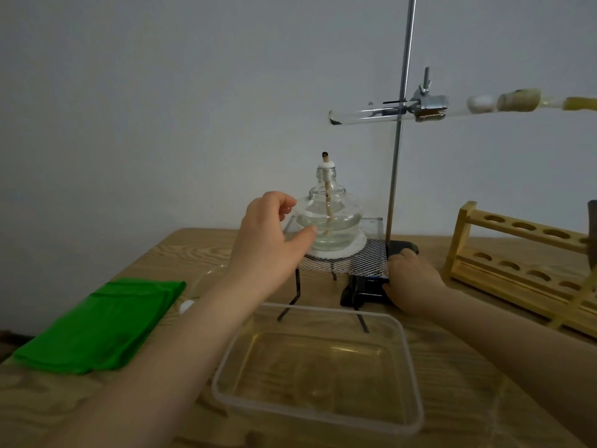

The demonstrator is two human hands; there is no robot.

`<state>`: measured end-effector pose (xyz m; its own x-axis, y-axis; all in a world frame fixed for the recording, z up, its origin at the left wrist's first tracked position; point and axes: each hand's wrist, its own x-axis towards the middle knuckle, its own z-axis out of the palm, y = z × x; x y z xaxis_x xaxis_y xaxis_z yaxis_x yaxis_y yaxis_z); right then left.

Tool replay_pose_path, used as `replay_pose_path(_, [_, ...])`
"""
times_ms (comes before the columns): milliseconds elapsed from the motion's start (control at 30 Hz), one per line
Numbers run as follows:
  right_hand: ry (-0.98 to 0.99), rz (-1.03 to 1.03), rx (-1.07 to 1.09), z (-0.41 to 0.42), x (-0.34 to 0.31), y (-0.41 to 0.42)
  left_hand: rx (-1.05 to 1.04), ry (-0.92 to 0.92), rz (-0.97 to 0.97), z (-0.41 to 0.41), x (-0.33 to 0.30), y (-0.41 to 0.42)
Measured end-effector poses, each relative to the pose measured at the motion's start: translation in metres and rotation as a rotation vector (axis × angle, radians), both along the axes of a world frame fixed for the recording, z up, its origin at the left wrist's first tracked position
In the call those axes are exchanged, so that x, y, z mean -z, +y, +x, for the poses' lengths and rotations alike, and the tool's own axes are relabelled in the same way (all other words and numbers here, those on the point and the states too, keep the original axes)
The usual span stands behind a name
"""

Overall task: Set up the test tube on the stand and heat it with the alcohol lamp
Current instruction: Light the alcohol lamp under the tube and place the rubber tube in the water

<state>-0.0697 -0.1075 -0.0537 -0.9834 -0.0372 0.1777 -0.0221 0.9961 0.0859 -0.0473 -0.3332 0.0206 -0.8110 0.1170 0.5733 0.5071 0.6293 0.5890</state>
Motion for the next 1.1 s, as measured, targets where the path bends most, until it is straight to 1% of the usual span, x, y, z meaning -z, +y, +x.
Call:
replay_pose_path(133, [-0.011, 0.005, 0.012, 0.001, -0.003, -0.002, 0.036, -0.059, 0.005, -0.005, -0.001, 0.002])
replay_pose_path(300, [-0.027, 0.128, -0.021, 0.003, -0.003, 0.000, 0.056, -0.101, -0.002, -0.008, -0.004, 0.007])
replay_pose_path(467, [-0.031, 0.146, -0.055, 0.010, 0.000, 0.008, 0.055, -0.114, -0.003, -0.009, -0.004, 0.009])
replay_pose_path(500, [-0.025, 0.121, -0.054, 0.011, 0.001, 0.010, 0.052, -0.115, -0.008, -0.008, -0.004, 0.009])
replay_pose_path(533, [-0.020, 0.060, -0.042, 0.012, 0.002, 0.011, 0.048, -0.115, -0.013, -0.008, -0.004, 0.009])
replay_pose_path(567, [-0.018, -0.049, -0.023, 0.013, 0.003, 0.013, 0.045, -0.115, -0.018, -0.008, -0.004, 0.008])
replay_pose_path(667, [-0.015, -0.453, 0.028, 0.019, -0.005, 0.016, 0.035, -0.122, -0.032, -0.009, -0.005, 0.007])
replay_pose_path(833, [-0.058, -0.928, 0.103, 0.033, -0.028, 0.019, 0.047, -0.153, -0.051, -0.011, -0.010, 0.008])
replay_pose_path(867, [-0.077, -1.003, 0.114, 0.036, -0.033, 0.019, 0.053, -0.165, -0.058, -0.011, -0.010, 0.009])
replay_pose_path(1000, [-0.107, -1.156, 0.132, 0.047, -0.056, 0.019, 0.080, -0.237, -0.104, -0.014, -0.013, 0.014])
replay_pose_path(1100, [-0.166, -1.308, 0.140, 0.053, -0.070, 0.016, 0.101, -0.286, -0.116, -0.014, -0.014, 0.018])
